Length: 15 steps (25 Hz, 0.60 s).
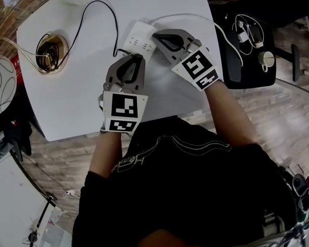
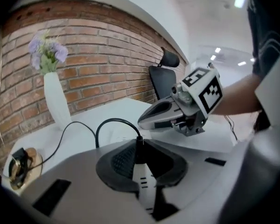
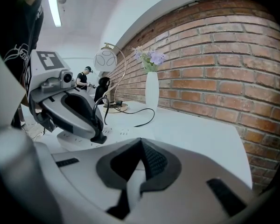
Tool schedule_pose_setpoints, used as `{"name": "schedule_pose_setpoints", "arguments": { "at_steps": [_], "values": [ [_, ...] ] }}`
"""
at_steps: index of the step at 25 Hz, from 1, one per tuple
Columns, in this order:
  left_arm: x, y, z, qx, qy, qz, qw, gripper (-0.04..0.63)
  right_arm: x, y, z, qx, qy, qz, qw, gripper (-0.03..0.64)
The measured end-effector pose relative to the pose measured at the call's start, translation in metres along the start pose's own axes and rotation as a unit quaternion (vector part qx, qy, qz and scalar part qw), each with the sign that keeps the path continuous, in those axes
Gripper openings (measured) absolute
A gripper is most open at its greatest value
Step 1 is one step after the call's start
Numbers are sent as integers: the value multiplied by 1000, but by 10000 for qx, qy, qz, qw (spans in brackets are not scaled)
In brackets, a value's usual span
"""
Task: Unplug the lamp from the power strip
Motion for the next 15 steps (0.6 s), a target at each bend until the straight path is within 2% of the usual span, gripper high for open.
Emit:
{"name": "schedule_pose_setpoints", "arguments": {
  "at_steps": [2, 3, 4, 7, 9, 12, 13, 15],
  "values": [
    [1, 0, 4, -42, -450, -84, 9989, 44, 0, 1, 0, 18, -8, 17, 10000, -5],
    [2, 0, 5, -61, -500, -88, 9987, 44, 0, 1, 1, 21, -8, 24, 10000, -5],
    [2, -1, 5, -85, -394, -65, 9992, 44, 0, 1, 1, 20, -6, 24, 10000, -5],
    [-1, 1, 1, -194, 480, 25, 9987, 44, 0, 1, -1, 46, 9, 9, 10000, -5],
    [-3, 2, -2, -217, 832, 38, 9963, 44, 0, 1, -2, 88, 19, 8, 10000, -5],
    [-2, 2, -1, -238, 977, 38, 9949, 44, 0, 2, -2, 96, 21, 6, 10000, -5],
    [-2, 2, -1, -216, 936, 52, 9954, 44, 0, 2, -2, 92, 23, 6, 10000, -5],
    [-1, 3, 0, -102, 600, 127, 9981, 44, 0, 2, -2, 92, 28, 6, 10000, -5]
  ]
}}
Point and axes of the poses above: the fingertips, and each gripper's own axes: y backward along the fingers, z to its right, x out of its top, the point moved 2 cm from there along y, backward along the fingers, and after that the axes turned 13 degrees about z, right-handed, at the moved point
